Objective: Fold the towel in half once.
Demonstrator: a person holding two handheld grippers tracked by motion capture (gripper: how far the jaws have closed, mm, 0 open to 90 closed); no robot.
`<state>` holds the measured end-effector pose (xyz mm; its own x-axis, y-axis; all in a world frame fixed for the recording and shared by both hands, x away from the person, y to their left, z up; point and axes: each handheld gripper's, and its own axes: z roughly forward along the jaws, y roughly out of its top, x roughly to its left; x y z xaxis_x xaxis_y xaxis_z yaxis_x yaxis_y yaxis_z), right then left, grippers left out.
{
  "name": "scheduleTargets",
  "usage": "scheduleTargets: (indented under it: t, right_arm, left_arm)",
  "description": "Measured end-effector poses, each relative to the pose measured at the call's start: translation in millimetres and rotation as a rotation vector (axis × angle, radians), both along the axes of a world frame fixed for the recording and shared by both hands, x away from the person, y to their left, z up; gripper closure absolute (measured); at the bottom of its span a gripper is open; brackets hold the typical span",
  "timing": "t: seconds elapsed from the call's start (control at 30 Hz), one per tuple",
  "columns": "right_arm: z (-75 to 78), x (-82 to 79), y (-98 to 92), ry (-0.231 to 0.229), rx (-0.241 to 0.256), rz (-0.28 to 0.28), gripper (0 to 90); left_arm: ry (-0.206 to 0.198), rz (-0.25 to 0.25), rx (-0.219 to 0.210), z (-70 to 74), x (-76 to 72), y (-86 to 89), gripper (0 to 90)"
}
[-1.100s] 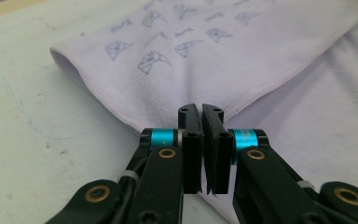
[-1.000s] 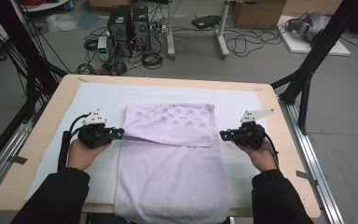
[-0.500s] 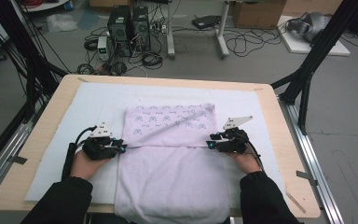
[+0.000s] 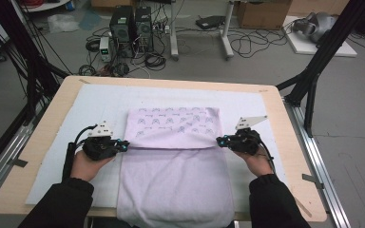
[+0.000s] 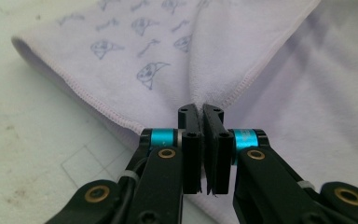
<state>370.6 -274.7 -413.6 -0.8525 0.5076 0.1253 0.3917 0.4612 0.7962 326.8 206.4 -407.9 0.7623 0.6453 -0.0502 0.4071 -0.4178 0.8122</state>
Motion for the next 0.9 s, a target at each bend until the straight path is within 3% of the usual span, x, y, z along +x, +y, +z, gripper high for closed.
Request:
scheduleTargets:
  t: [0.07, 0.17, 0.27, 0.33, 0.37, 0.47, 0.67, 0.8, 0.9]
  right_arm:
    - [12.4, -9.3, -7.9, -0.009, 0.023, 0.005, 88.2]
    - [28.6, -39.7, -21.5, -0.035, 0.031, 0.042, 88.2]
    - [27.9, -67.2, -28.3, -0.028, 0.034, 0.073, 88.2]
    - [20.4, -82.1, -30.6, -0.006, 0.011, 0.093, 86.4]
    - [14.0, -86.8, -31.2, 0.006, 0.015, 0.099, 81.2]
    - [-0.5, -89.1, -26.1, 0.005, -0.029, 0.099, 67.3]
    - [-19.5, -77.2, -14.4, 0.029, -0.048, 0.104, 64.5]
    - [-29.7, -70.8, -7.0, 0.050, -0.111, 0.106, 72.1]
    - [-31.4, -68.8, -5.5, 0.051, -0.092, 0.104, 84.8]
  left_arm:
    - [-0.016, -0.025, -0.008, 9.1, -10.5, -0.6, 86.0]
    - [-0.020, -0.062, -0.007, 14.1, -31.2, -1.5, 85.9]
    - [-0.017, -0.106, -0.011, 11.0, -61.5, -2.6, 84.2]
    - [0.007, -0.129, -0.007, 4.4, -73.5, -2.3, 69.4]
    - [0.007, -0.133, 0.005, 1.7, -76.4, -2.0, 67.6]
    - [0.023, -0.121, 0.032, -9.3, -75.7, -0.5, 67.9]
    - [0.061, -0.120, 0.043, -27.0, -64.2, -4.6, 68.5]
    - [0.067, -0.134, 0.072, -34.1, -61.6, -12.5, 71.4]
    - [0.063, -0.150, 0.087, -33.0, -61.1, -15.2, 86.6]
